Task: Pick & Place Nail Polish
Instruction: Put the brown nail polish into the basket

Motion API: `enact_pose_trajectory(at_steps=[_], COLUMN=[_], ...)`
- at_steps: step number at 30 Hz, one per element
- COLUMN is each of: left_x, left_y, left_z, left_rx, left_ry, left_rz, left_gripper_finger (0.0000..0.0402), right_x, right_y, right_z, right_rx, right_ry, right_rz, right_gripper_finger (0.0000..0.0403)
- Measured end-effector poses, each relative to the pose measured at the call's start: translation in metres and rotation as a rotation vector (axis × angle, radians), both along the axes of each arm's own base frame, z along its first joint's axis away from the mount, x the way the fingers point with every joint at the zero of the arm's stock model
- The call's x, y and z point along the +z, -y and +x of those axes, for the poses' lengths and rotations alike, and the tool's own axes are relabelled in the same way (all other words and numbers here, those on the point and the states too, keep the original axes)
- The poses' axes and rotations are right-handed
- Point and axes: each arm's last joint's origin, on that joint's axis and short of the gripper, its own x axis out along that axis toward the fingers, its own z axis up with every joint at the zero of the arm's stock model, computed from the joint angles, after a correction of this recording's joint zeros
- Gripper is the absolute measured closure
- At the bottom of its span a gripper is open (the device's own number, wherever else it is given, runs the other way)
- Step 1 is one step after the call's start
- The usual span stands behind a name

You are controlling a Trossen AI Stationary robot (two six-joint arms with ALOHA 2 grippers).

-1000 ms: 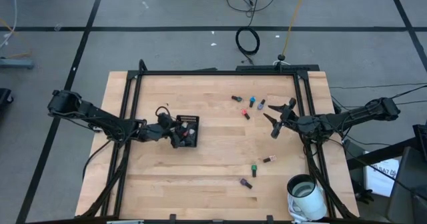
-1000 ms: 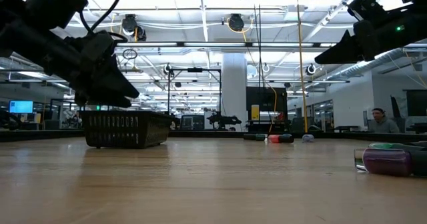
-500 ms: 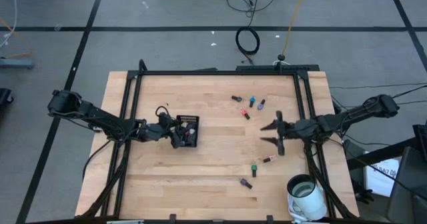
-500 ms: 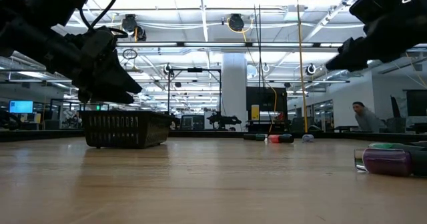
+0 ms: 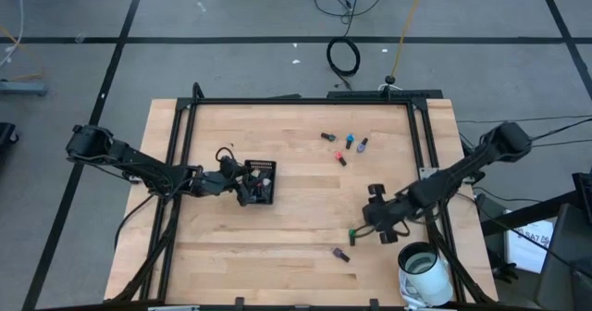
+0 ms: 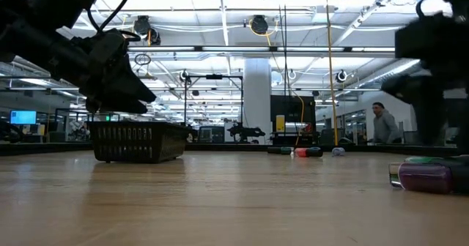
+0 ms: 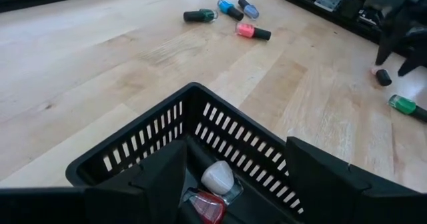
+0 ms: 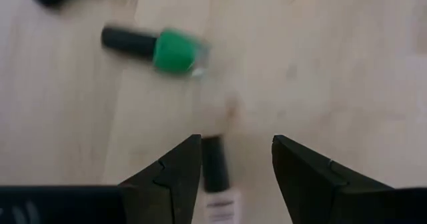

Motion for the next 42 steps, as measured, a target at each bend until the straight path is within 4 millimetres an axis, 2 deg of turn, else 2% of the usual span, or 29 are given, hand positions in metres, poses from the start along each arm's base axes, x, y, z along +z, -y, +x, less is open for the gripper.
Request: enact_pose_trajectory(at_steps=[5, 12, 16, 22, 26, 31, 34, 42], left_x=[0.001, 0.001, 0.001, 0.001, 0.001, 0.001, 0.002, 0.004], left_y=[0.000, 0.000, 0.000, 0.000, 0.000, 0.000, -0.001, -0.002], left_z=[0.000, 0.000, 0.000, 0.000, 0.000, 0.000, 0.001, 0.002], left_rx=[0.002, 0.002, 0.003, 0.001, 0.000, 0.015, 0.028, 0.023], left_ry=[0.010, 0.012, 0.013, 0.012, 0.011, 0.014, 0.027, 0.029], left_rz=[-0.005, -0.007, -0.008, -0.005, -0.002, 0.006, 0.009, 0.044], left_gripper_finger=[0.0151, 0.0151, 0.0151, 0.0151, 0.0151, 0.0151, 0.0151, 0.0151], right_x=[-0.015, -0.024, -0.028, -0.029, -0.029, -0.016, 0.002, 0.034], right_y=[-0.005, -0.006, -0.005, 0.000, 0.001, 0.009, 0.018, 0.050], right_z=[0.003, 0.006, 0.007, 0.008, 0.007, 0.011, 0.016, 0.030], right_rx=[0.030, 0.041, 0.023, -0.034, -0.011, -0.032, -0.060, -0.074], right_ry=[-0.095, -0.128, -0.147, -0.170, -0.167, -0.016, 0.147, 0.473], right_rz=[0.034, 0.003, -0.007, 0.004, -0.013, -0.099, -0.165, -0.283], right_gripper_finger=[0.0232, 0.0239, 0.0274, 0.0357, 0.0357, 0.0357, 0.0357, 0.0357])
